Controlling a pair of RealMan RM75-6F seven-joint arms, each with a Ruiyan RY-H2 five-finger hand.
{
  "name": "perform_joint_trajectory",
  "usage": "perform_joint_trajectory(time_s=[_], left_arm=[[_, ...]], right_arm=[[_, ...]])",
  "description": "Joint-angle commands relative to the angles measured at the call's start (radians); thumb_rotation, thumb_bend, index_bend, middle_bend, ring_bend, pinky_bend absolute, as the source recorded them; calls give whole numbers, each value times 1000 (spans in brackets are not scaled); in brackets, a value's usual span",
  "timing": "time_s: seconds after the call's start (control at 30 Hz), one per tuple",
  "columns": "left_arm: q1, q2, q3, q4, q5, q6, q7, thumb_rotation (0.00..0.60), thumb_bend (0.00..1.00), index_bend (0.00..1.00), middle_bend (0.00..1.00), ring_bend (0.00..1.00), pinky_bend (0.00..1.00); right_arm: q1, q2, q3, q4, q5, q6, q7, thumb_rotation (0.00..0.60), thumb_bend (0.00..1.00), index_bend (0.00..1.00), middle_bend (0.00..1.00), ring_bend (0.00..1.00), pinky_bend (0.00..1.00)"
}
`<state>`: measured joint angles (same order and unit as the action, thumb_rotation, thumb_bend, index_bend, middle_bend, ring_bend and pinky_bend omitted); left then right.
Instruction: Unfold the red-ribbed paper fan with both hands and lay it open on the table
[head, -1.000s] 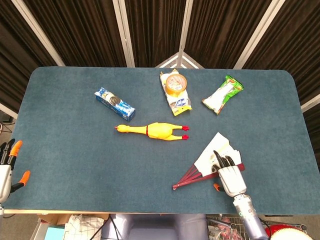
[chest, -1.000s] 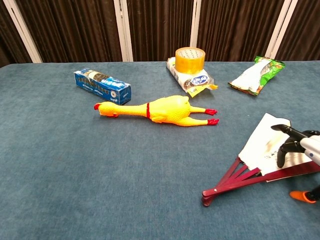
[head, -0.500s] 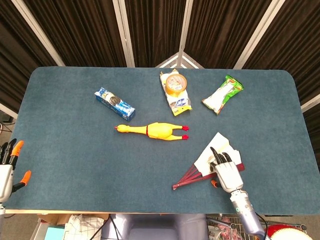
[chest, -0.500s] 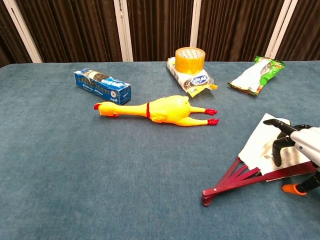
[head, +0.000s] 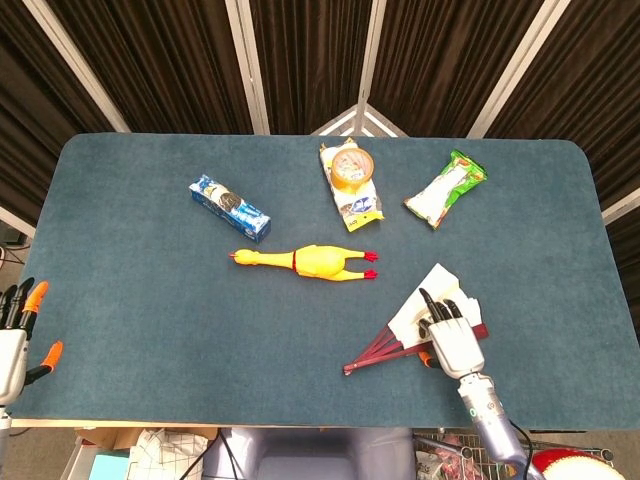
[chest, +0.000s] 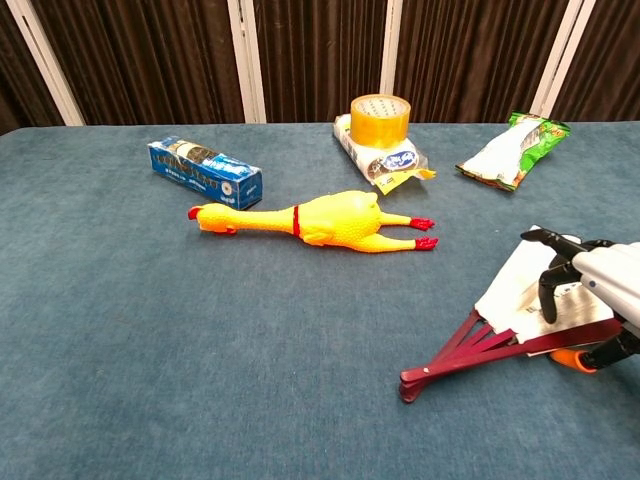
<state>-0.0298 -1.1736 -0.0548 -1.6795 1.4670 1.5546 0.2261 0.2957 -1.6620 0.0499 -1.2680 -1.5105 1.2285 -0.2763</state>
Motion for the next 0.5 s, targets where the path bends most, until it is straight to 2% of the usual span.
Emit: perform_joint_trajectory(time_s=[0.03,0.27,0.5], left_arm=[[-1,-1,0,0,0,-1,2,600,430,31,0,0,0],[0,-3,4,-2,10,4,8,600,430,31,0,0,0],[0,-4,6,-2,12,4,9,600,430,31,0,0,0]], right_arm=[[0,-3,-5,9,3,-3,3,600,239,526,73,230,188],[5,-18,-11,46,9,-10,14,600,244,529,73,233,188],[15,-22,-10,58,1,-1,31,600,347,557,88,248,201]])
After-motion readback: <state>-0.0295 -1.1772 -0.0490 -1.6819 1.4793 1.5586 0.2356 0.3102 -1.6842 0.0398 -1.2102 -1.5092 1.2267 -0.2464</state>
